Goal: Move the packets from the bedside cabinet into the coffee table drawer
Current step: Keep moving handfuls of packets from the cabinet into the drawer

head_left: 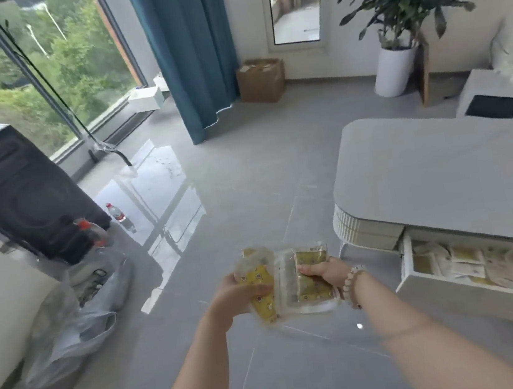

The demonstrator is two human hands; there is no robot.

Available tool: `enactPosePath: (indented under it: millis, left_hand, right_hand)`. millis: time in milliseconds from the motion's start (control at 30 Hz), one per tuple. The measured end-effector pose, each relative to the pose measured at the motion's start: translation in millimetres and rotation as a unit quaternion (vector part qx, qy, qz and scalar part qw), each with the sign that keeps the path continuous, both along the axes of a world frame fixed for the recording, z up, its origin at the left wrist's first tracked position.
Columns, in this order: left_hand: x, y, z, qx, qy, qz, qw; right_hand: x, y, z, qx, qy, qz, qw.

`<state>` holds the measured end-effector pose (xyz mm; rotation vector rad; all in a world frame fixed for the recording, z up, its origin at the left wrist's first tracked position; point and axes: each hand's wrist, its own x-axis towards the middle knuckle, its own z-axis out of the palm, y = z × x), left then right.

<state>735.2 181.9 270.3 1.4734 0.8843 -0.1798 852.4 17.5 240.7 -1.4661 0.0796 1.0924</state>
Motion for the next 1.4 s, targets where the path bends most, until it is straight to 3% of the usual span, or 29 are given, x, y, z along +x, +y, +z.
enactPosePath:
  millis: [433, 867, 1400]
  left_hand:
    - [112.8, -38.2, -20.4, -0.016, 0.022, -0.124, 0.992]
    - [260.7, -65.9, -28.2, -0.014, 0.022, -0.29, 0.957]
    - [402.5, -177.8, -46.9, 0.018, 0.058, -0.521, 0.851]
  right_hand:
    - [61.9, -64.9, -22.4, -0.024, 0.012, -0.104, 0.994]
    - [146.6, -103.3, -32.2, -0.119, 0.006, -0.218, 0.969]
    - [198.9, -188.4, -41.2, -0.131, 0.068, -0.421, 0.895]
